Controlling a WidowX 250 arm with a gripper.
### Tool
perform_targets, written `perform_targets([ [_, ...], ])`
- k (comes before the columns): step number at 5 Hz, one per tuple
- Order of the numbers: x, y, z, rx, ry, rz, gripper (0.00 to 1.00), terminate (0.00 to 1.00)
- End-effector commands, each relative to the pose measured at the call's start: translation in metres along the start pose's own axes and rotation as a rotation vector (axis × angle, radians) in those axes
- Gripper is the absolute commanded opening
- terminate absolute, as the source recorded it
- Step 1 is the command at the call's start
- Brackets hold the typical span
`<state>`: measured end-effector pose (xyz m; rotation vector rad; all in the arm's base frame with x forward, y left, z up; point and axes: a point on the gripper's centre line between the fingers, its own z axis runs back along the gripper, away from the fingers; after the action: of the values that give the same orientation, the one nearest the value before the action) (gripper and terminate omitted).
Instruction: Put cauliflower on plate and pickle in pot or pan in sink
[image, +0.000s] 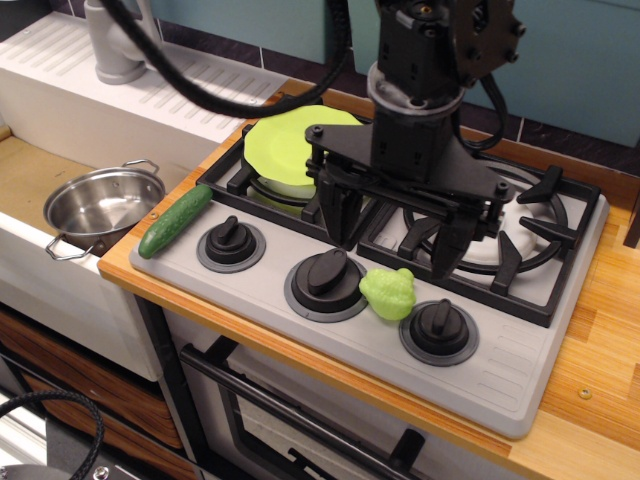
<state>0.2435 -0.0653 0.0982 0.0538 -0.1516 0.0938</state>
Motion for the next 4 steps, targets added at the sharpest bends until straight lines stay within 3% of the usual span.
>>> perform_targets([
  [1,0.0,0.0,0.0,0.0,0.0,0.0,1.0,0.0],
  [4,0.011,-0.011,-0.039,-0.079,-0.064,-0.017,1.0,0.0],
])
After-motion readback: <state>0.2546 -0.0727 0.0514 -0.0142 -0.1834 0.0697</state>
